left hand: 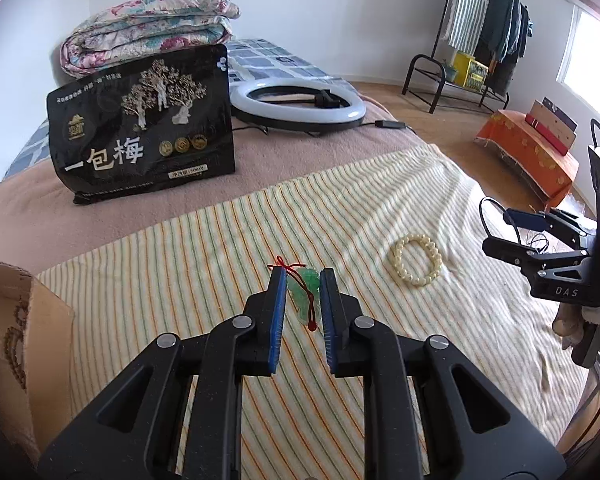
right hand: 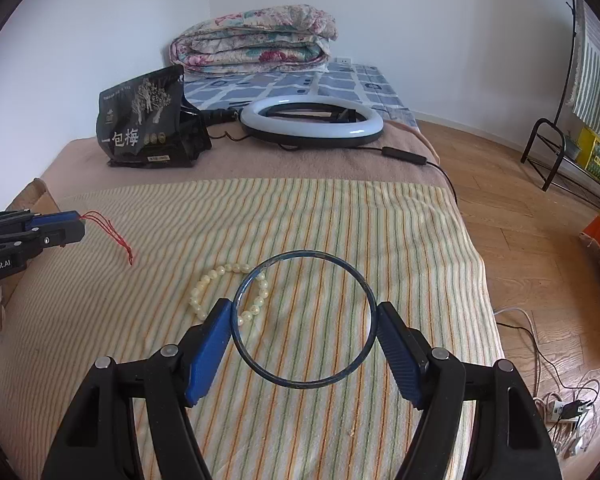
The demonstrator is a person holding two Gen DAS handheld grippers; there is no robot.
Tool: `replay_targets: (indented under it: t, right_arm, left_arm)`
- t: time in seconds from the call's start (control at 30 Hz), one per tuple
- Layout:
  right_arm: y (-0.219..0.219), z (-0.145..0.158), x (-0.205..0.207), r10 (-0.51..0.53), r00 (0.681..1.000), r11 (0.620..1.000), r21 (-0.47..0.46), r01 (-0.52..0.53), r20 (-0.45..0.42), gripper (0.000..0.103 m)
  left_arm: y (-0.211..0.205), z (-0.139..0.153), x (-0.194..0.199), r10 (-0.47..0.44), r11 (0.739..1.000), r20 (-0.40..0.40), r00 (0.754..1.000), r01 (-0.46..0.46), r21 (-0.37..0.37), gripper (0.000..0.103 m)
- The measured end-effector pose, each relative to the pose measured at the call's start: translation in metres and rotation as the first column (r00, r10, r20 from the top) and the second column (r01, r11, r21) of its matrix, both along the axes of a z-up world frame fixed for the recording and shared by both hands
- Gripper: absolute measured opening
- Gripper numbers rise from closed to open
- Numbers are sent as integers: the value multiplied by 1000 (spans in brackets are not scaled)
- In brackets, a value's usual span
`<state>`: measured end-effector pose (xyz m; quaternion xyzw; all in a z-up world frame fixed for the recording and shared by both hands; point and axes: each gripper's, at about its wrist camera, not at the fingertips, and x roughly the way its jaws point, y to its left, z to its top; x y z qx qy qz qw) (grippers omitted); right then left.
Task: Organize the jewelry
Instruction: 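Grasp the green jade pendant with the left tool while the right tool grasps the dark bangle, then carry the jade pendant with the left tool while the right tool carries the bangle to the box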
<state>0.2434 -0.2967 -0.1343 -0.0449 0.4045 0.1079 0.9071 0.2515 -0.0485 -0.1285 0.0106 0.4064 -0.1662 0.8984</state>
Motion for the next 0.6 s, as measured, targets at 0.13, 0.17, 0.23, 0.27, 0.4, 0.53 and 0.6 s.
replay_targets:
  t: [0.13, 0.17, 0.23, 0.27, 0.4, 0.53, 0.6]
  right_arm:
    - [9, 22, -16, 24, 999, 1000, -4, -23, 28, 74]
    - [13, 28, -21, 30, 999, 1000, -5, -30, 36, 74]
    - [19, 39, -29, 43, 998, 999, 2, -43, 48, 74]
    - [22, 44, -34, 49, 997, 999, 6, -49, 53, 74]
    - [37, 63, -52, 73, 994, 997, 27, -76, 76, 74]
    - [55, 77, -65, 104, 990, 993, 39, -108, 98, 74]
    - [65, 84, -69, 121, 986, 991, 42, -126, 112, 74]
  left_arm:
    - [12, 26, -14, 22, 999, 43, 999, -21, -31, 15]
    - [15, 33, -17, 28, 999, 54, 998, -26, -38, 15]
    - [20, 44, -25, 38, 998, 74, 997, -34, -52, 15]
    - [23, 50, -30, 42, 998, 83, 996, -37, -59, 15]
    - [34, 68, -49, 51, 997, 122, 991, -43, -64, 15]
    - [49, 80, -66, 67, 995, 134, 989, -57, -78, 15]
    - [57, 85, -75, 76, 995, 139, 987, -65, -81, 15]
